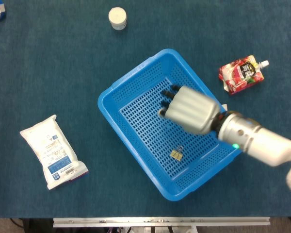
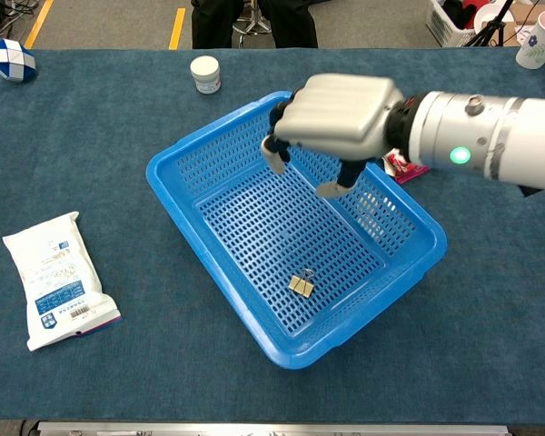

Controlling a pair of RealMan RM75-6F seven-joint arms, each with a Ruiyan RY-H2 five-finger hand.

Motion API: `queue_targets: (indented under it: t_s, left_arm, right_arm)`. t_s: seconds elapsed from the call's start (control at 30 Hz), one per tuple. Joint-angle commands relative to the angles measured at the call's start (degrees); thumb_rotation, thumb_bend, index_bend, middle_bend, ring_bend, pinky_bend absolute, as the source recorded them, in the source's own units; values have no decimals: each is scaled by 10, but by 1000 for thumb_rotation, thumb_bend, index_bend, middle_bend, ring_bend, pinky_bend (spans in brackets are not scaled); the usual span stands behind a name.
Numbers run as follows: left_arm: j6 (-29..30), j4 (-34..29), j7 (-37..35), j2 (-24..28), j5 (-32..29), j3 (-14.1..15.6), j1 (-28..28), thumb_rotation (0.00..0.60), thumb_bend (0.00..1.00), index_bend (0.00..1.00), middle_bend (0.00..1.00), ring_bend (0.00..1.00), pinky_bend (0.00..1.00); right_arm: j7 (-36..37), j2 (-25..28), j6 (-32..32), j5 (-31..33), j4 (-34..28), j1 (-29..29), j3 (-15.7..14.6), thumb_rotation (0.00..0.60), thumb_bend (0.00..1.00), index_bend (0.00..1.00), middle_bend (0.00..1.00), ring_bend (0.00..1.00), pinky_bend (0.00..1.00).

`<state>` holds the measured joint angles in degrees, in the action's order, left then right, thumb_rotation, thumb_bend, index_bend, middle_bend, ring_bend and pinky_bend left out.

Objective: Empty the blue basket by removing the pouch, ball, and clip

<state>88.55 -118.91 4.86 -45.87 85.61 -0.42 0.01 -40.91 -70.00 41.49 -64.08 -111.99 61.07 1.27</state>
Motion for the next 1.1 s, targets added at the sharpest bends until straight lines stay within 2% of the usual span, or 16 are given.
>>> queue_targets:
  t_s: [0.03, 0.33, 0.57, 1.1]
  left_arm:
    - [7, 0, 1, 2, 1, 2, 6, 600, 0, 63, 0, 0, 0]
    - [24, 0, -1, 5, 5, 7, 20, 600, 0, 63, 0, 0, 0]
    - [30, 0, -5, 7, 10, 8, 25, 600, 0, 63, 0, 0, 0]
    - [27, 3, -10, 6, 17, 9, 26, 600, 0, 63, 0, 0, 0]
  right_arm:
    - [-28, -39, -21, 8, 18, 22, -16, 600, 221, 412, 411, 201, 277]
    - [-68, -93, -49, 24, 38, 52, -57, 600, 226, 437, 425, 221, 277]
    - [-102, -116, -39, 27, 47, 62, -88, 600, 228, 449, 426, 221, 277]
    - [-117, -122, 4, 2, 46, 50, -117, 600, 228, 494, 455, 254, 277]
